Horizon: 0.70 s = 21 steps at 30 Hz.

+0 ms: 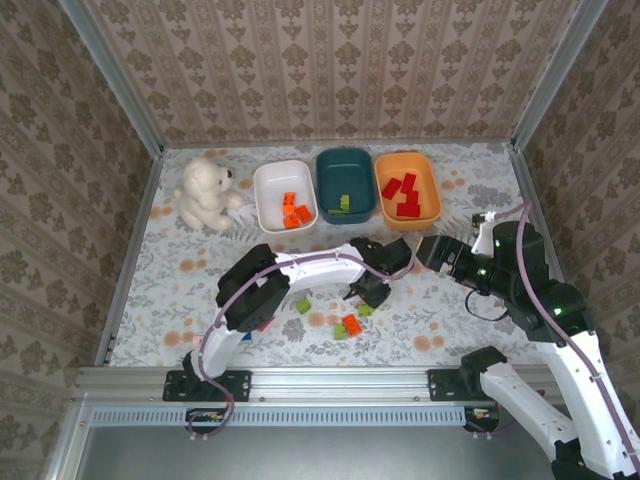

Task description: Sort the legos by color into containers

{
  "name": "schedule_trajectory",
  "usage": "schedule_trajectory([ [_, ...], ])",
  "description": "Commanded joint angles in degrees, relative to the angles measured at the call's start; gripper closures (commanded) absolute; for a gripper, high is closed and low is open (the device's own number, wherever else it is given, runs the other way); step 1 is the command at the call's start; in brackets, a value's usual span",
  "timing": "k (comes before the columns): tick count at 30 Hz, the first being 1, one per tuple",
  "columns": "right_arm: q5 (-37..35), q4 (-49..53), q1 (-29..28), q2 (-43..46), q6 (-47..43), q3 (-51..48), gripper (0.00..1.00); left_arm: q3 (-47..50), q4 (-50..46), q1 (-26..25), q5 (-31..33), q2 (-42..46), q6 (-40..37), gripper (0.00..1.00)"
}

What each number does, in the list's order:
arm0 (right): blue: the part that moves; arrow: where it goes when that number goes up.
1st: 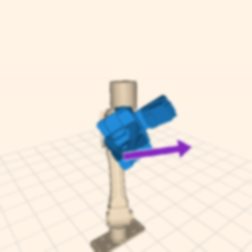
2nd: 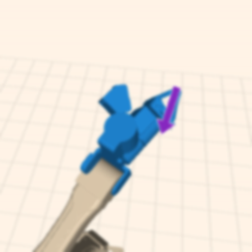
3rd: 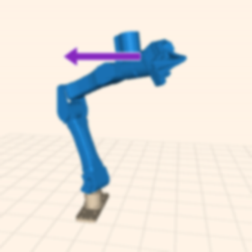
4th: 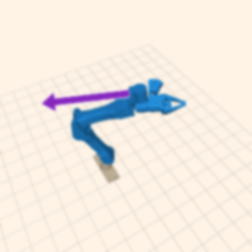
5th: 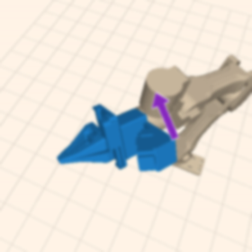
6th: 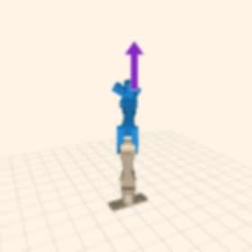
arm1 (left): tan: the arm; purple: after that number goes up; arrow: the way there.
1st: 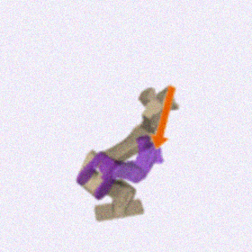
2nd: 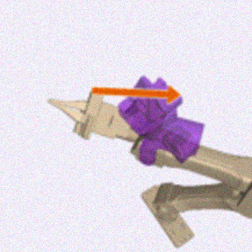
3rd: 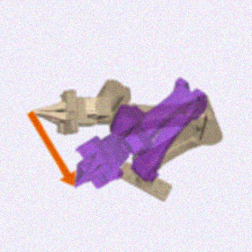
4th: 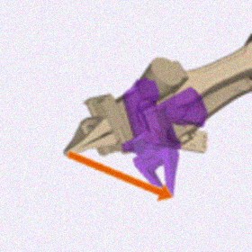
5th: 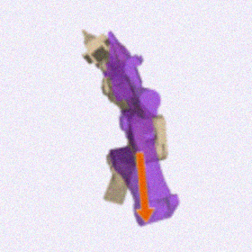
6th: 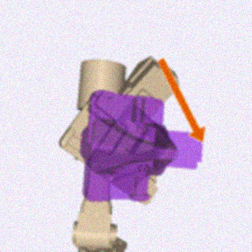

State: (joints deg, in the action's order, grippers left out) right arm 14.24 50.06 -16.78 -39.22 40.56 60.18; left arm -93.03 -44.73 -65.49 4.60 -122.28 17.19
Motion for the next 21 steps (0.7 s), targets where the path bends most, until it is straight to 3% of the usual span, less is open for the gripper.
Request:
schedule_trajectory([
  [1,4.08,0.11,-0.91,0.90,-1.40,3.13,0.08,0.41,-3.07,3.23,3.67,4.83,2.11,0.71],
  [12,3.55,-1.97,-0.89,-4.81,-1.61,6.26,0.09,-1.41,-4.52,18.46,3.76,14.64,3.53,0.72],
  [21,10.97,-5.57,-0.89,-14.29,-0.85,4.87,0.09,-4.65,-5.87,32.69,3.72,10.66,3.19,0.72],
])
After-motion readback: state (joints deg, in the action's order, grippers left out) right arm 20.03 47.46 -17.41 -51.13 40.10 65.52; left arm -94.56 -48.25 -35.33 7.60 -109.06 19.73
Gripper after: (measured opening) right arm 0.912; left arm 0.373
